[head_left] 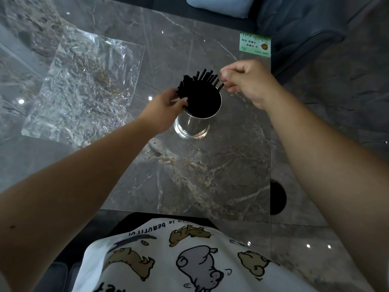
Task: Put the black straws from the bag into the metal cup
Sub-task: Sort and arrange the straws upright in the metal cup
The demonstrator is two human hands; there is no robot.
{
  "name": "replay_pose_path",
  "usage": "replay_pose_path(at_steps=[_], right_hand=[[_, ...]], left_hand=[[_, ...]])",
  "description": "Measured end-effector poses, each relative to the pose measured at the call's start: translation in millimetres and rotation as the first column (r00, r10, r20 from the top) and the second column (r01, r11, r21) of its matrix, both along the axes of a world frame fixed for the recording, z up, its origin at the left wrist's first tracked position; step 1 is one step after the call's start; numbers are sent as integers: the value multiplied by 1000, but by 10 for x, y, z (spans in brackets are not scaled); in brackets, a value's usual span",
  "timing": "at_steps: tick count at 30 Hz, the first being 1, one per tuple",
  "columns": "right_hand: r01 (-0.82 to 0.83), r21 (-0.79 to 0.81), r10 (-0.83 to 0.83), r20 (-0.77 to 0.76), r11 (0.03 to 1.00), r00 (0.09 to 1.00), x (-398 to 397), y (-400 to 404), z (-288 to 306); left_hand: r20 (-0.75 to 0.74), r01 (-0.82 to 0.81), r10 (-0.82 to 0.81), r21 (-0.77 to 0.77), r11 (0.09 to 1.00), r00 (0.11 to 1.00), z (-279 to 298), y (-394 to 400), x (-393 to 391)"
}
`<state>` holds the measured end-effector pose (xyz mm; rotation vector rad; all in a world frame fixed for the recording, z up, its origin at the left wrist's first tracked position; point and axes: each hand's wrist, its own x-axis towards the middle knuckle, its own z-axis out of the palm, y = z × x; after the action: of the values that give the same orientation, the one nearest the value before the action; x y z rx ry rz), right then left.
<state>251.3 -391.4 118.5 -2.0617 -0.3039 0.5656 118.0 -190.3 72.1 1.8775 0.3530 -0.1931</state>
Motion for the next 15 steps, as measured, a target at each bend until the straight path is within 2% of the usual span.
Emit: replay_pose_path(at_steps=[6,15], right_hand=[[-66,-142,79,87,988,993,-44,116,23],[-25,-177,52,147,984,988,-6,234,26]], left_hand=[[-13,-3,2,-48,999,1000,10,15,-38],[-28,-17,14,-118,993,1000,64,82,-114]])
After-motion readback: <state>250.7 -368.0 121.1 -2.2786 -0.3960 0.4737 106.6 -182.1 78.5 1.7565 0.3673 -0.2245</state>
